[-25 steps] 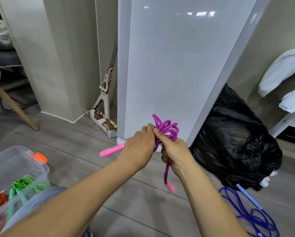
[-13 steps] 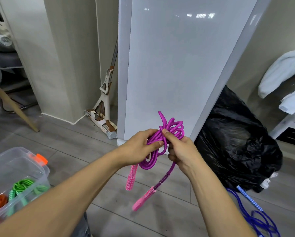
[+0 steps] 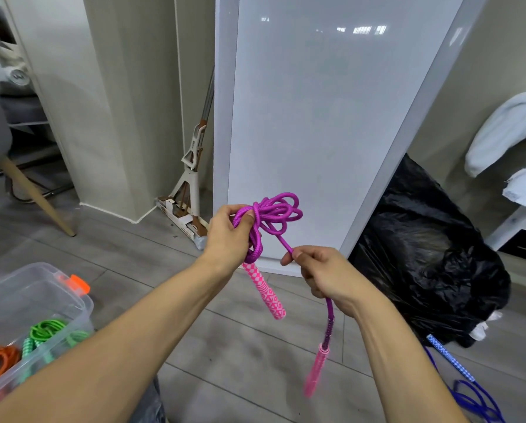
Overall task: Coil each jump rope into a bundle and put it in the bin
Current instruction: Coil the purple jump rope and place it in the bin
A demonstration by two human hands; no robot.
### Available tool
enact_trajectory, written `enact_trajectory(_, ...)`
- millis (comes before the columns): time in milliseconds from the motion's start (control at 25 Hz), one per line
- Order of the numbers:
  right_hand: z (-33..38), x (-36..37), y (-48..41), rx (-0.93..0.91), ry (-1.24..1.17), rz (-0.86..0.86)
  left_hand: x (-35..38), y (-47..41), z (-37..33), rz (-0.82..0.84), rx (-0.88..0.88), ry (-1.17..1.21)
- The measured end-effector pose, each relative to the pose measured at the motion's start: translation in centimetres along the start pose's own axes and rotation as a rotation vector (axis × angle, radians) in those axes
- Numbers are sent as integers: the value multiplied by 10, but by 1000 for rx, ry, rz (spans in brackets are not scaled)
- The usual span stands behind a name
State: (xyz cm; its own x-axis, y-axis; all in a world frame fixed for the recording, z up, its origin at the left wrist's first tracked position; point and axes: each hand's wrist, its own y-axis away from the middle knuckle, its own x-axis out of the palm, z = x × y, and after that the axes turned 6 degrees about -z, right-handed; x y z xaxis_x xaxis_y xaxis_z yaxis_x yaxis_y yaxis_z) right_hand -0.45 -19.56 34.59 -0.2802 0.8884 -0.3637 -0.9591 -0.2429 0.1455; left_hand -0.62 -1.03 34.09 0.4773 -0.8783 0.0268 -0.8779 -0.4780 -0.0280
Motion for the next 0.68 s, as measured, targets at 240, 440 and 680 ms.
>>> enact_trajectory(240,8,-8,18,-179,515,102,-7,-6,13,137,465,-532)
enact_trajectory(440,20,-28,27,-352,375,-19,-7,-2,7,406,617,-808)
enact_trajectory(680,8,-49,17,-321,-75,-227,-1,38,-17,824,390,-488)
